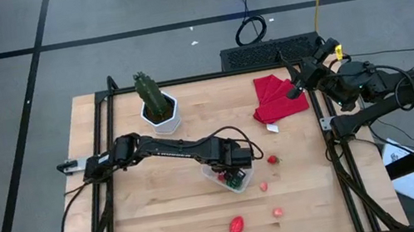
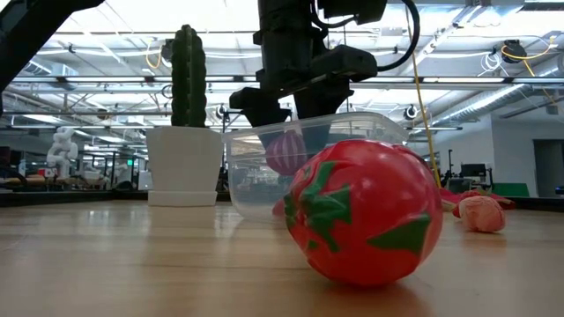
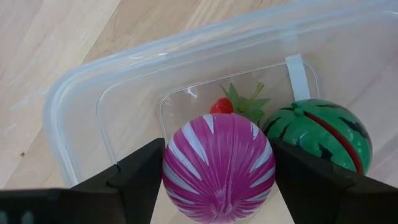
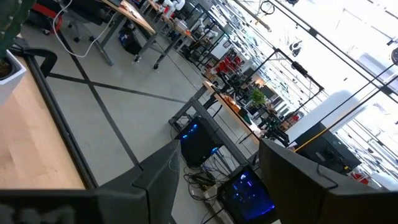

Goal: Pick and placing Produce into tupperware
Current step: Put the onion into the transparent bin

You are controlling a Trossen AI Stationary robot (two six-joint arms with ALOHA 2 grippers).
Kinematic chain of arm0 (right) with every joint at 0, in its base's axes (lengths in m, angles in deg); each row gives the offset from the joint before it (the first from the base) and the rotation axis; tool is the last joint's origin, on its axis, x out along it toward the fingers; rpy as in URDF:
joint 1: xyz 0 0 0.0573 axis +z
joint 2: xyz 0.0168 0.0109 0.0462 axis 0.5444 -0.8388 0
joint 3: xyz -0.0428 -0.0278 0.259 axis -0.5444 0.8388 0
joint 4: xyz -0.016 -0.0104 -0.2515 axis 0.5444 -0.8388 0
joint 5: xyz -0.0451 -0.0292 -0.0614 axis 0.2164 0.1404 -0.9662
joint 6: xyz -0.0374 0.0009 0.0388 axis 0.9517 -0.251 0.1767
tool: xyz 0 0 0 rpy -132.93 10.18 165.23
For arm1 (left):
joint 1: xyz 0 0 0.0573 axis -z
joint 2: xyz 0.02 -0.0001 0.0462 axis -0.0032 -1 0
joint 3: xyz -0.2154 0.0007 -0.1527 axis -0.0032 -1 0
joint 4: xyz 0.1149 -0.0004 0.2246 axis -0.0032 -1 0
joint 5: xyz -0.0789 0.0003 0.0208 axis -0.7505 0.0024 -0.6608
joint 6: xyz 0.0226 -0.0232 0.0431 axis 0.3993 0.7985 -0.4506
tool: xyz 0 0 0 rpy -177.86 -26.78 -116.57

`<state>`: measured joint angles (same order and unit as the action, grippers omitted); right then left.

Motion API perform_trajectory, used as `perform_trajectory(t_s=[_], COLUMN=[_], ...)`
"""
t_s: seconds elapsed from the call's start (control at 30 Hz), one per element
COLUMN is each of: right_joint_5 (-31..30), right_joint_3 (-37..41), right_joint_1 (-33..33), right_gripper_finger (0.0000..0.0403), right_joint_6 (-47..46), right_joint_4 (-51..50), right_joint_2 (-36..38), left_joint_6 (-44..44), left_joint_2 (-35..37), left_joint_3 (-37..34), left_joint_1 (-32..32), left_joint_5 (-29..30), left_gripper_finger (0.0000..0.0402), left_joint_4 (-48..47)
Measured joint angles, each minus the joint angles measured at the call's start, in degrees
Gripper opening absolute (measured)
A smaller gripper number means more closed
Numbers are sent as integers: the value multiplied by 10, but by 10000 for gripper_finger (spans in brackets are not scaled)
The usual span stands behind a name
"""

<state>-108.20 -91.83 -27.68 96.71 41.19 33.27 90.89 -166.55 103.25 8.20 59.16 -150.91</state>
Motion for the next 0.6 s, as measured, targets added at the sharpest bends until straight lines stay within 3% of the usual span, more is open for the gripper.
perform_trajectory(t_s=[0.6], right_joint_5=[0], right_joint_3=[0], right_joint_1=[0], right_gripper_finger=[209], right_joint_6=[0], right_joint_4=[0], right_joint_2=[0], left_joint_6=[-12], left_joint_2=[0], left_joint_3=[0], left_joint_1=[0], left_joint_5=[0], left_gripper_finger=[279], left_joint_4=[0])
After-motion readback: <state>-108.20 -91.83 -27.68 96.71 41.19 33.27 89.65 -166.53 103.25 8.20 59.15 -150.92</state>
